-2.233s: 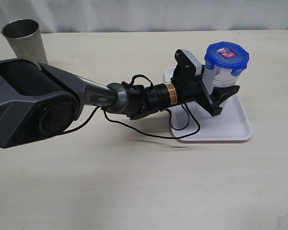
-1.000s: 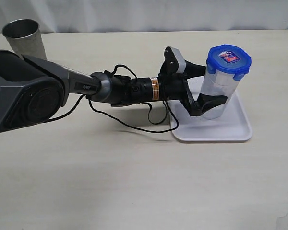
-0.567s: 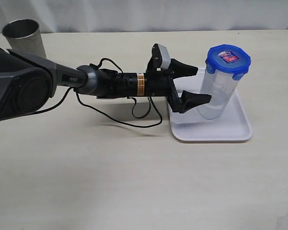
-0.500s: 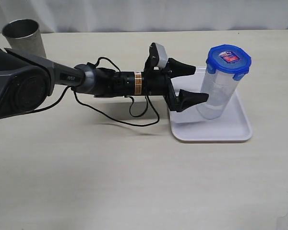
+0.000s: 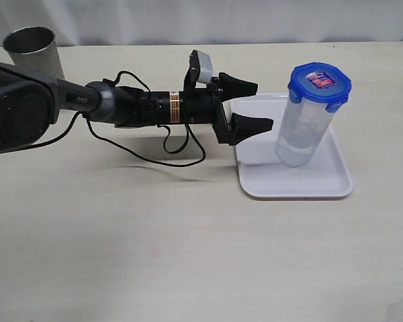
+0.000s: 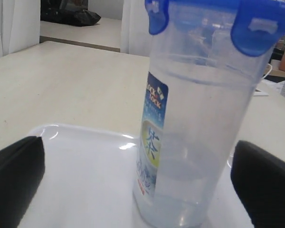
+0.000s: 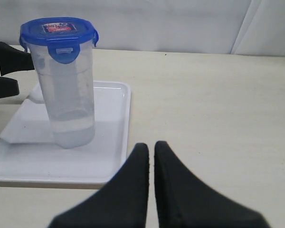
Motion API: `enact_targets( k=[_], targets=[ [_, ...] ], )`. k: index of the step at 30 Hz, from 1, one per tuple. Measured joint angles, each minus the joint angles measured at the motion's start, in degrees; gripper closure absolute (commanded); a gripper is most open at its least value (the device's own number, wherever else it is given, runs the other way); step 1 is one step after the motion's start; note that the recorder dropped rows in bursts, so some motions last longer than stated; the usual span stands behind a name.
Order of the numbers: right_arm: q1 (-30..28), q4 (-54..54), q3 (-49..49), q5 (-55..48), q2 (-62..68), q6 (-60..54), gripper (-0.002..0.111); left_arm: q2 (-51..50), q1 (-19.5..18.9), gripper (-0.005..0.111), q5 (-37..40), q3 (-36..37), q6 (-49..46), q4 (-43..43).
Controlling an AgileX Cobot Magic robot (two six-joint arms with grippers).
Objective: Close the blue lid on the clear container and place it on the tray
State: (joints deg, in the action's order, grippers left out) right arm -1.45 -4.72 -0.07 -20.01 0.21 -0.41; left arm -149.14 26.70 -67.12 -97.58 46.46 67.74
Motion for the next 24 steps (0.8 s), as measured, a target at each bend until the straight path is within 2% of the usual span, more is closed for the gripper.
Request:
enact_targets(
  k=[12, 24],
  targets=[
    [0.00, -0.11, 0.00, 7.02, 0.00, 0.00, 0.104, 6.32, -2.23, 0.002, 1.89, -0.06, 5.49, 5.73],
    [0.00, -1.94, 0.00, -1.93, 0.00, -2.50, 0.104, 13.09, -4.65, 0.004, 7.61, 0.13, 16.16, 18.32]
  ],
)
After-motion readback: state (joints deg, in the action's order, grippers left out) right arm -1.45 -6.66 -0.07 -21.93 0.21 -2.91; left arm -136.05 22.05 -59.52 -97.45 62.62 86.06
